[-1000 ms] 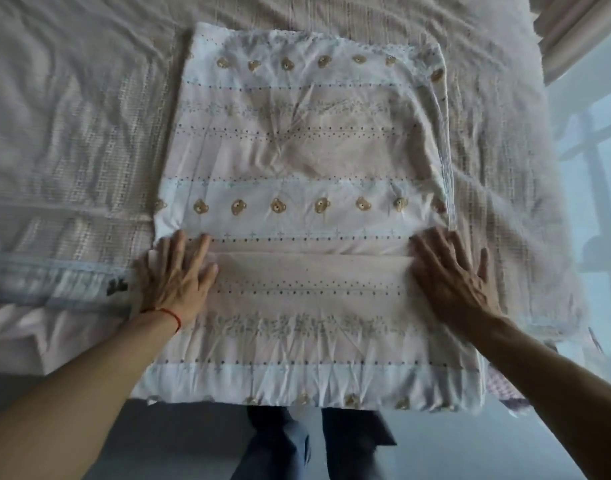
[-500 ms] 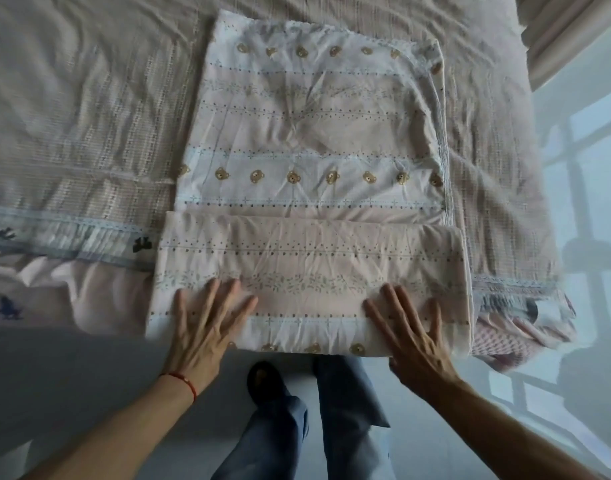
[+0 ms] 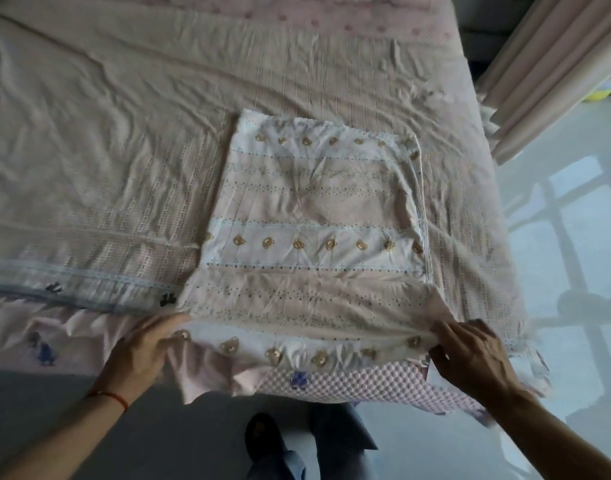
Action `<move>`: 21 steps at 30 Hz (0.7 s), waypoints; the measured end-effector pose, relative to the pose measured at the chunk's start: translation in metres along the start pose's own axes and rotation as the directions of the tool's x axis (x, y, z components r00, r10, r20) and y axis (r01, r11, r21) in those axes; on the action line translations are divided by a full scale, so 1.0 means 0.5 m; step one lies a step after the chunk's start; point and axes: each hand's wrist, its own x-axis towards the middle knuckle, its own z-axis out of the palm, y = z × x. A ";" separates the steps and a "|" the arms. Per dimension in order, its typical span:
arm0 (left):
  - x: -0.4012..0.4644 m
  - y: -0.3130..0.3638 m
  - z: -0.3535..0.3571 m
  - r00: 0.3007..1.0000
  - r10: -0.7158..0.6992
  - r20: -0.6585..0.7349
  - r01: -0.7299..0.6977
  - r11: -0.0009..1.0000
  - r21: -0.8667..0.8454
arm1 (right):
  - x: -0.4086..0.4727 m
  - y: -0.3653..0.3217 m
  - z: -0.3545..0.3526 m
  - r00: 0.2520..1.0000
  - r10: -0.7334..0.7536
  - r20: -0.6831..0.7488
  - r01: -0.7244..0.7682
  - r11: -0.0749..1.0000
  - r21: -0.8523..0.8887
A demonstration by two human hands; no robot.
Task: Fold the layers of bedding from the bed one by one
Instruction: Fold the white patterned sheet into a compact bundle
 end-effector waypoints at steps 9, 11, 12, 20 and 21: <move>0.393 0.081 -0.115 0.898 -0.345 -0.274 0.258 0.916 -0.306 | 0.384 0.150 -0.101 0.879 0.460 0.123 -0.474 0.821 0.319; 0.492 0.063 -0.099 0.879 -0.393 -0.269 0.301 0.896 -0.327 | 0.459 0.192 -0.075 0.831 0.516 0.210 -0.551 0.706 0.445; 0.530 0.059 -0.090 0.872 -0.414 -0.261 0.314 0.883 -0.350 | 0.483 0.210 -0.061 0.806 0.531 0.262 -0.586 0.648 0.487; 0.706 -0.038 0.107 0.743 -0.669 -0.012 0.596 0.670 -0.443 | 0.543 0.268 0.179 0.618 0.555 0.558 -0.751 0.204 0.629; 0.689 -0.050 0.129 0.724 -0.689 0.015 0.633 0.657 -0.410 | 0.523 0.265 0.223 0.597 0.593 0.541 -0.764 0.213 0.609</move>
